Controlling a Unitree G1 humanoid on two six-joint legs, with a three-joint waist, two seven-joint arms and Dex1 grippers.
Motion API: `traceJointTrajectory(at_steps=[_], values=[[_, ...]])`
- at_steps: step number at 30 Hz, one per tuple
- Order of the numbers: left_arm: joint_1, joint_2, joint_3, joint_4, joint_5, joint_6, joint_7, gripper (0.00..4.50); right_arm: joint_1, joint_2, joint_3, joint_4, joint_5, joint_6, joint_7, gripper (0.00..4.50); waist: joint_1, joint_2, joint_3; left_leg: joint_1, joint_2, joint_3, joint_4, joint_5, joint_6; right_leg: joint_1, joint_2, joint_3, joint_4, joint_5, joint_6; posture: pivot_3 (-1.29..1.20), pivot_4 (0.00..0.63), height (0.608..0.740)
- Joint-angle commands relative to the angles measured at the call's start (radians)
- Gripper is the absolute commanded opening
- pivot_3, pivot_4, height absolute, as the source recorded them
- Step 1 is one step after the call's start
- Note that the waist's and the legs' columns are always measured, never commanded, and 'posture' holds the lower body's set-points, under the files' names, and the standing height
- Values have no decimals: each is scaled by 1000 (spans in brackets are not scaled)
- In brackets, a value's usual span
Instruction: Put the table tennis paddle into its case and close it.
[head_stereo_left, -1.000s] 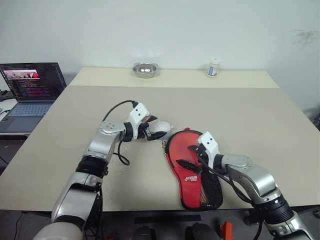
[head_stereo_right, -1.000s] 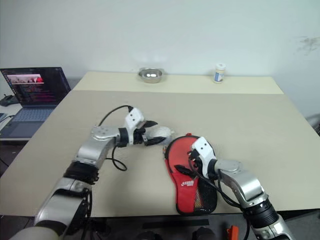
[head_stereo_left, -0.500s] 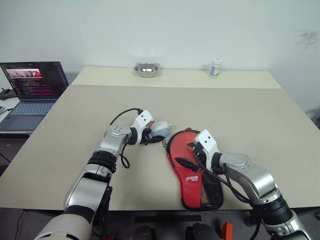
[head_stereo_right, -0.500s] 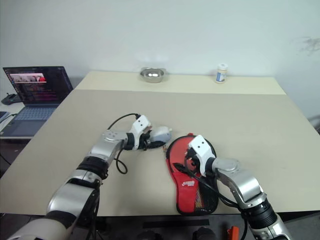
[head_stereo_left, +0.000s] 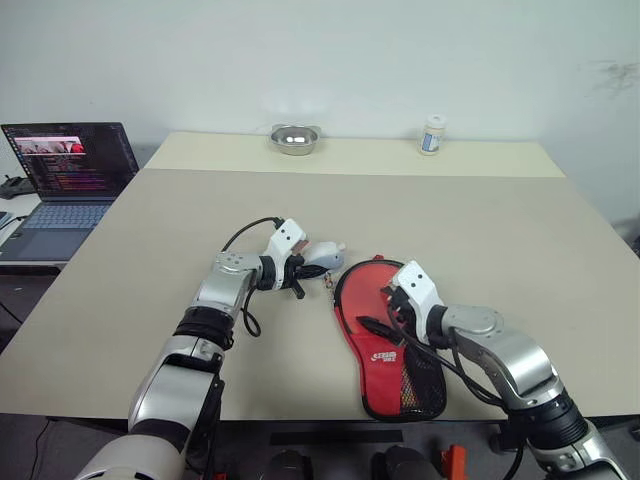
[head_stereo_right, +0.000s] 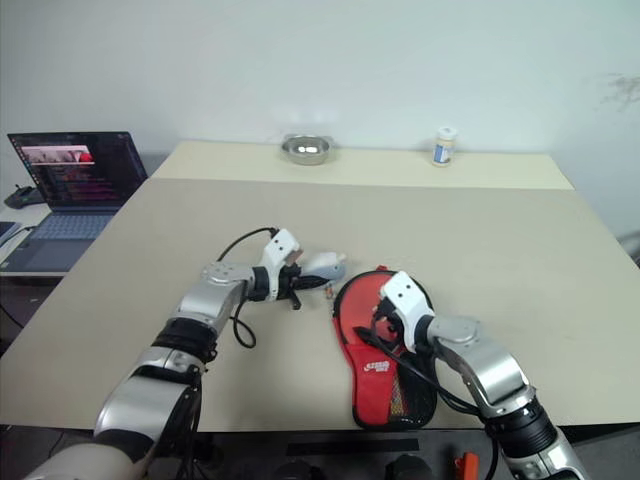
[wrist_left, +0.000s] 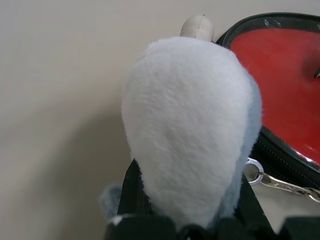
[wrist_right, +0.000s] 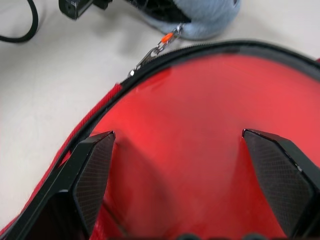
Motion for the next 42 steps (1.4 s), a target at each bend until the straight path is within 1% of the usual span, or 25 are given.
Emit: traceJointTrajectory(at_steps=[1,3,5,10,13,17,25,31,33,36,40,42], values=[[-13,-5,1,-50,-13,9,-20,395,21,-17,31,10,-26,12,5,4500,0,0,0,0,0,0,0,0,0,0,0,0,0,0,0,0,150,740],[-39,-8,-11,-19,11,-13,-4,395,44,-30,46,22,-38,11,12,4500,1,0,0,0,0,0,0,0,0,0,0,0,0,0,0,0,150,740],[-84,-15,-25,56,52,-55,43,395,64,-37,52,33,-45,11,17,4500,3,-1,-1,1,0,0,0,0,0,1,0,0,0,0,0,0,150,740],[-222,-47,-71,317,170,-203,202,395,81,-45,63,41,-55,6,30,4500,6,-5,-4,5,-1,0,0,0,0,5,0,-1,0,-1,1,0,150,740],[-296,-76,-101,453,241,-263,316,395,87,-50,76,45,-59,14,38,4500,6,-6,-5,5,0,0,0,0,0,5,0,-1,0,-1,1,0,150,740],[-392,-146,-127,556,305,-310,440,394,96,-53,87,53,-66,25,42,4500,8,-7,-7,7,0,0,0,0,0,6,0,-1,1,-1,1,0,150,740],[-542,-314,-201,629,458,-380,654,394,112,-84,133,29,-59,65,78,4500,7,-8,-8,6,0,1,0,0,0,5,0,-1,-1,-1,2,0,150,740],[-609,-437,-199,641,501,-396,729,394,149,-98,159,-24,-48,103,75,4500,8,-8,-8,5,0,1,-1,0,0,5,0,-1,-2,-1,3,0,150,740],[-619,-480,-192,642,504,-404,734,393,160,-99,164,-42,-46,116,71,4500,9,-8,-8,5,-1,1,-1,0,0,5,0,-1,-2,-1,3,0,150,740],[-622,-574,-189,640,500,-418,704,392,173,-94,166,-64,-44,136,63,4500,12,-8,-8,4,-1,1,-1,0,0,5,0,-1,-3,-1,3,0,150,740],[-613,-648,-192,637,499,-440,658,359,177,-84,168,-73,-48,149,56,4500,10,-6,-10,4,-1,1,-1,0,0,4,0,-1,-4,-1,2,0,150,740],[-607,-664,-193,636,498,-447,641,358,178,-80,168,-74,-50,152,53,4500,8,-5,-10,4,-1,0,-2,0,0,4,0,-1,-4,-1,2,0,150,740]])
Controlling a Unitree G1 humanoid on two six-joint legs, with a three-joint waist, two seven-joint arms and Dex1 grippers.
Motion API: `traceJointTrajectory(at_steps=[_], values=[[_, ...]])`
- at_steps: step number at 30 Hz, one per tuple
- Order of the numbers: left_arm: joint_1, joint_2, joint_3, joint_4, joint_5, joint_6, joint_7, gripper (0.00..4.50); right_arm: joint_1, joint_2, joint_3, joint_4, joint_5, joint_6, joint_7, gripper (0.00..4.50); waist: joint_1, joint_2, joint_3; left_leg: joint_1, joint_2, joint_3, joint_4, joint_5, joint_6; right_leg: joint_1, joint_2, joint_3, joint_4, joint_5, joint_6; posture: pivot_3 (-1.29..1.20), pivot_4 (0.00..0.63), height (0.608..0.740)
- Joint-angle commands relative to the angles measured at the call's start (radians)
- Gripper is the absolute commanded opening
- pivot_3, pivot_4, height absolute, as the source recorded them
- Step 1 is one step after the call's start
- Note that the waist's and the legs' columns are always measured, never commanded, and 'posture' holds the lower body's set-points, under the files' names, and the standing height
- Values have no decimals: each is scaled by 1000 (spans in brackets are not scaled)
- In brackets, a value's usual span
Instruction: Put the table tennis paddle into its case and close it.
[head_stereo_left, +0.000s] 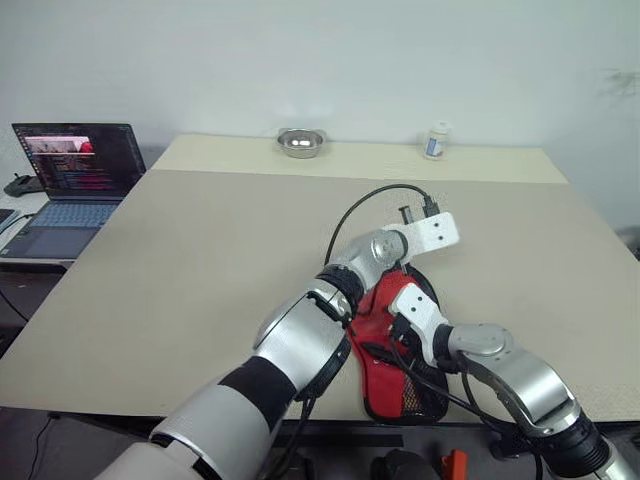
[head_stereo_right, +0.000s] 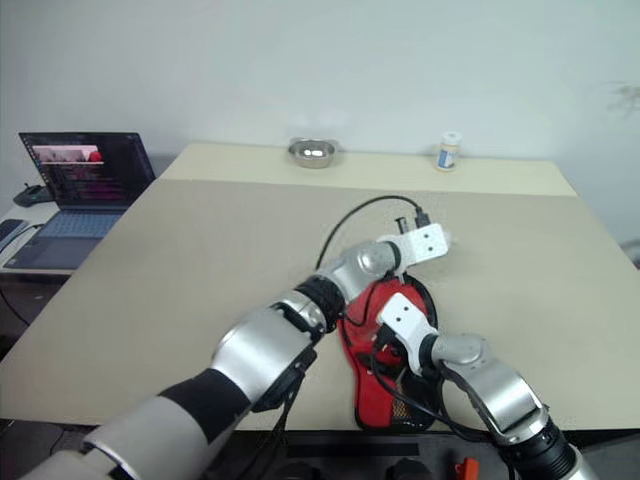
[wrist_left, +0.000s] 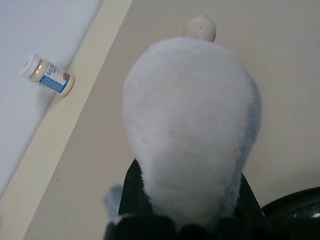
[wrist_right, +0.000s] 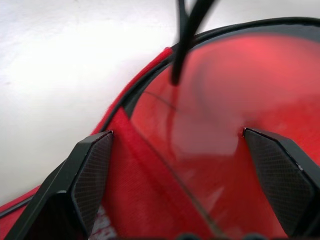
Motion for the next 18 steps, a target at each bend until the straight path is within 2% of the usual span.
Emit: traceJointTrajectory(at_steps=[1,6,9,16,17,18], values=[[-58,-111,7,-56,-9,-56,-20,358,66,-2,91,78,6,110,12,4500,-1,0,0,0,0,-1,0,0,0,0,0,0,0,0,0,0,150,740],[-40,-115,-2,-54,-4,-51,-79,358,58,7,89,89,0,106,7,4500,-2,0,-1,1,0,-1,0,0,0,1,0,0,0,0,1,0,150,740],[-29,-109,8,-53,-18,-42,-149,1387,57,11,86,92,-3,103,6,4500,-3,1,-2,1,0,-1,0,0,0,1,1,0,0,0,1,0,150,740],[-15,-84,-2,-54,-5,-41,-175,4024,32,23,78,104,-6,99,13,4500,-3,1,-5,1,1,-1,0,0,0,1,1,0,1,0,1,0,150,740],[-12,-81,1,-54,-8,-38,-187,4360,28,23,76,104,-4,100,15,4500,-4,1,-5,1,1,0,0,0,0,1,1,0,1,0,1,0,150,740],[-10,-75,-2,-54,-5,-40,-187,4477,22,24,73,104,-1,100,17,4500,-5,2,-6,1,1,0,0,0,0,1,1,0,1,0,1,0,150,740]])
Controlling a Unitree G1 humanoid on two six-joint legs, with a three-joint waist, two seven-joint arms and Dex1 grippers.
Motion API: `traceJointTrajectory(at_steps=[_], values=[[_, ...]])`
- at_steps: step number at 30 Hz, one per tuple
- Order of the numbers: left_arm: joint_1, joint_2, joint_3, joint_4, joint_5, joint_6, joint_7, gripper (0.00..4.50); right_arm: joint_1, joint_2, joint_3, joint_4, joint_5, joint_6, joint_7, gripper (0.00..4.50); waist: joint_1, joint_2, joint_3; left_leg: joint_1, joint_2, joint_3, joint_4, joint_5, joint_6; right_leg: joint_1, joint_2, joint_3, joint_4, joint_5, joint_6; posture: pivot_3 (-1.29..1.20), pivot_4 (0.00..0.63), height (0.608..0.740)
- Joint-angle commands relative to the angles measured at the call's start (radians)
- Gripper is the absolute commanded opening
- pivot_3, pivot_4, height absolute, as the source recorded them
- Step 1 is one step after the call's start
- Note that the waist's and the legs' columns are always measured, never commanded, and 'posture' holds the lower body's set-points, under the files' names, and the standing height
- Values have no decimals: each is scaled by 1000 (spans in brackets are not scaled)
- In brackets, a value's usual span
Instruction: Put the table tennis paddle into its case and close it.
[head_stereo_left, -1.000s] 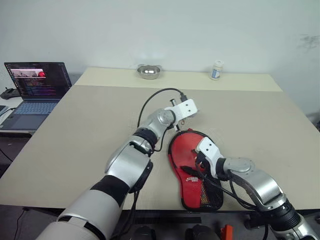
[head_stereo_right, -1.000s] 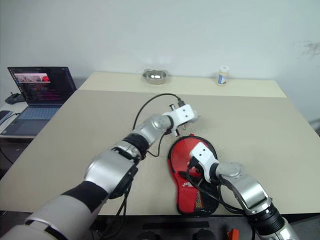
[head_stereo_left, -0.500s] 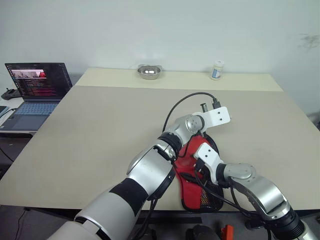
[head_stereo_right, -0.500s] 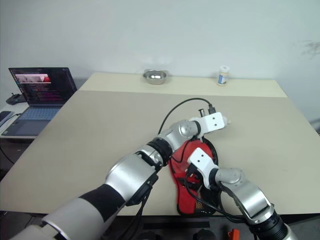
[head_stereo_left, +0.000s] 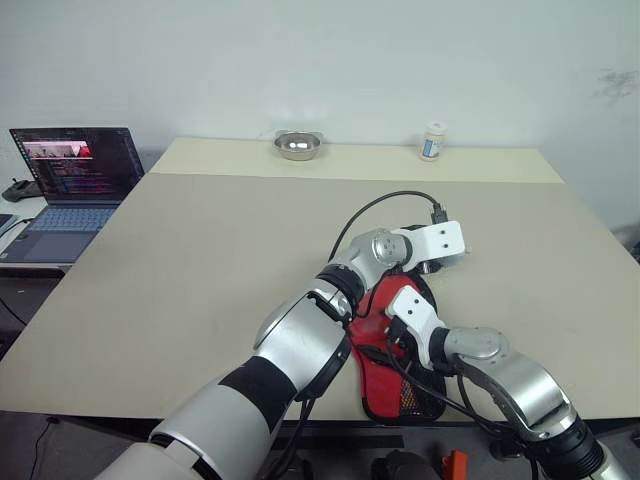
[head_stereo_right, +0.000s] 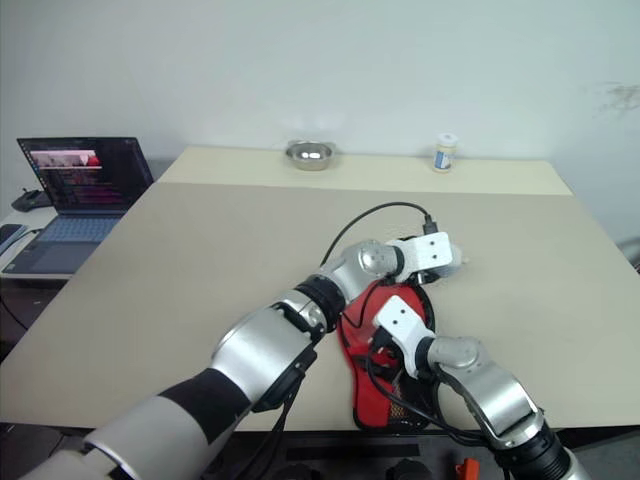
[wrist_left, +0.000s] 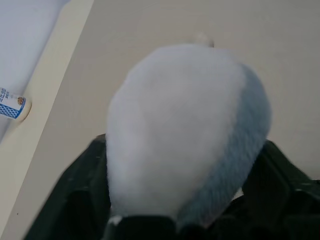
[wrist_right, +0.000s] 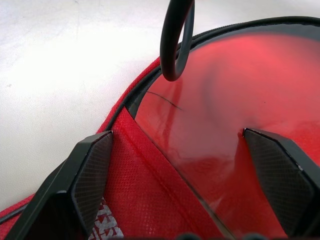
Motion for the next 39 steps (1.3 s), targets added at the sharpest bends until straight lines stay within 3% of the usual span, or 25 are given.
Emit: traceJointTrajectory(at_steps=[1,10,16,19,22,25,31,35,39], values=[[-10,-70,-3,-46,1,-16,-13,4477,30,-1,59,93,17,85,30,4500,-2,0,0,0,0,0,0,0,0,0,0,0,0,0,0,0,150,740],[-41,32,91,-63,-76,-24,-4,4477,-4,33,-7,91,15,79,-3,4500,-5,0,-1,3,1,0,0,0,0,0,1,0,3,0,0,0,150,740],[-43,136,203,-93,-187,-43,-85,4477,-20,48,-123,-67,77,161,-35,4500,-5,1,0,2,1,0,0,0,0,0,1,1,3,0,0,0,150,740],[-7,185,278,-119,-278,-32,-212,4477,-43,64,-233,-212,157,271,-49,4500,-4,2,1,-2,1,0,0,0,0,-3,1,1,2,1,-2,0,150,740],[64,216,325,-181,-382,-22,-496,4477,-56,35,-313,-337,223,354,-39,4500,-2,2,1,-8,0,0,0,0,0,-8,0,0,2,3,-5,0,150,740],[157,250,319,-286,-436,21,-677,4477,-54,-34,-403,-427,287,417,-8,4500,0,2,1,-8,0,0,0,0,0,-8,0,-1,1,3,-5,0,150,740],[407,301,224,-625,-462,91,-819,4477,34,-208,-613,-518,440,454,119,4500,1,4,2,-8,0,-2,0,0,0,-7,0,0,0,3,-5,0,150,740],[531,331,159,-720,-411,97,-751,4477,55,-244,-725,-403,410,407,76,4500,0,4,2,-7,0,-2,0,0,0,-5,0,1,1,3,-5,0,150,740],[572,331,126,-685,-403,93,-723,4477,-44,-217,-690,-240,376,363,3,4500,-2,4,2,-4,0,-1,2,1,1,-4,0,2,2,2,-2,0,150,740]])
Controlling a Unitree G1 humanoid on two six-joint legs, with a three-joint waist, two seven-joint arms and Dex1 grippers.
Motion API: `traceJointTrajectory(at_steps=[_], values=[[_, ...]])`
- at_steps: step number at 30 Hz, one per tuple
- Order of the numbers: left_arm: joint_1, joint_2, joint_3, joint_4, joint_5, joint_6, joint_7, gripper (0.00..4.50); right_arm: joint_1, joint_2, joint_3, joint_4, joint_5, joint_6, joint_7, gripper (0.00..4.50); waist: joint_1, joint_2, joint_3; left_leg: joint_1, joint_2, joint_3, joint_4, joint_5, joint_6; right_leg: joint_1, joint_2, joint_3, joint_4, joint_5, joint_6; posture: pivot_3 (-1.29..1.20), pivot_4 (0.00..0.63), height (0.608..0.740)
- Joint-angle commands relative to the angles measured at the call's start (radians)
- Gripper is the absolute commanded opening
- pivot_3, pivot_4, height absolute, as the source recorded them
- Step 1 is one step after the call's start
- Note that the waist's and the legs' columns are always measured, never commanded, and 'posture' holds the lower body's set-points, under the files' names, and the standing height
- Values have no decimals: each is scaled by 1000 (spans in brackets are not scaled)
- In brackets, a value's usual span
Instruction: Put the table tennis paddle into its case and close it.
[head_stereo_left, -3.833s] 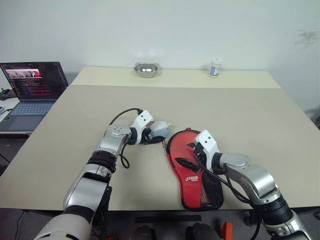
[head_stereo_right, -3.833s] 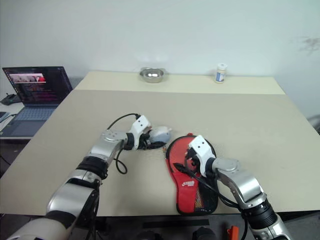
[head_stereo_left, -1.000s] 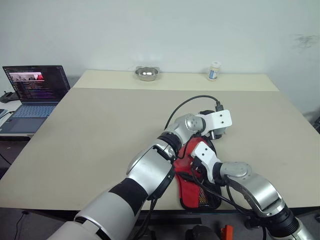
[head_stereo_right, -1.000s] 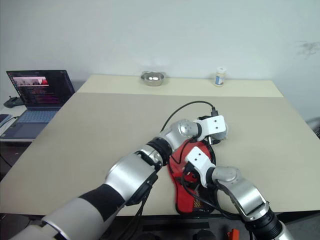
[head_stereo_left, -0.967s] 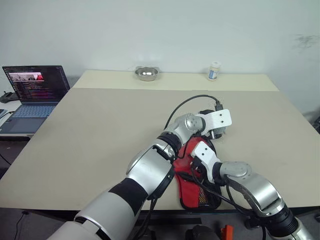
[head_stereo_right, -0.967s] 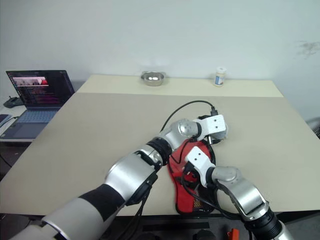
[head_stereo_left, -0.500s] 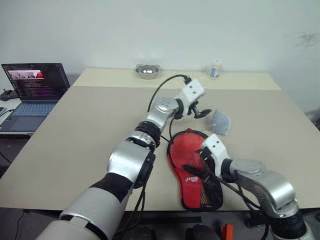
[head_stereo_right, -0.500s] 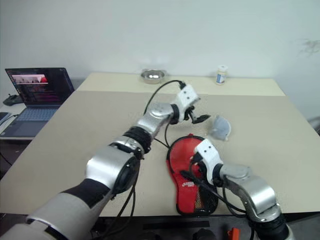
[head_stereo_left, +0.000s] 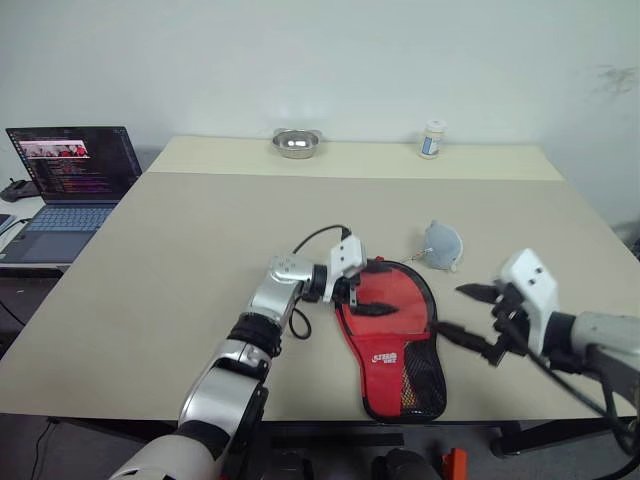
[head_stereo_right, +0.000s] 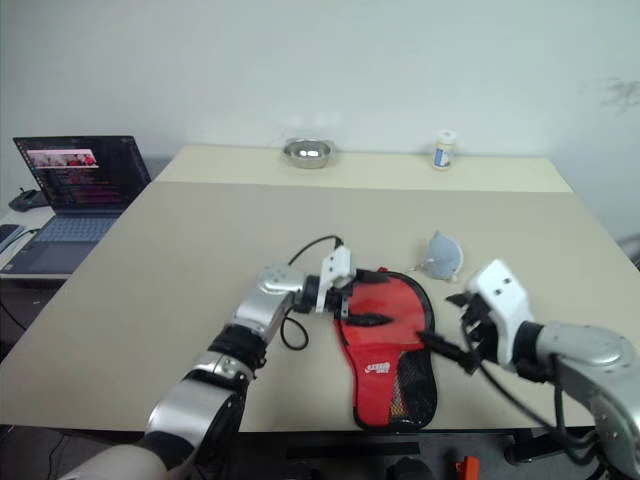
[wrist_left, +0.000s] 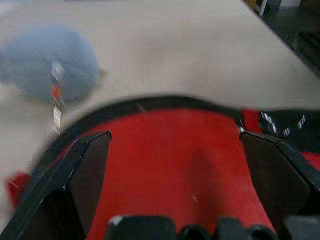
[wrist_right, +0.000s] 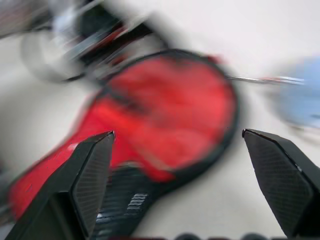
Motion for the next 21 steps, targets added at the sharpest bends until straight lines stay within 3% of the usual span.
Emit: traceJointTrajectory(at_steps=[1,7,13,21], values=[[-2,-2,-25,8,3,-25,32,4477,-78,1,30,103,-29,-74,-41,4500,1,0,0,1,0,0,0,1,1,0,0,0,0,0,0,0,150,740],[-11,-10,-51,104,26,-70,83,4477,-238,38,142,451,-165,-271,-122,4500,2,1,0,2,0,1,-1,1,1,2,1,0,0,0,-1,0,150,740],[-14,-17,-64,124,28,-88,90,4477,-466,149,143,943,-262,-507,-217,4500,1,2,-1,2,0,2,-1,1,1,2,0,1,-1,3,-4,0,150,740],[-17,-3,-73,133,30,-97,93,4477,-596,239,152,1276,-289,-639,-217,4500,-1,3,-1,2,0,2,-2,1,1,2,0,1,-1,3,-5,0,150,740]])
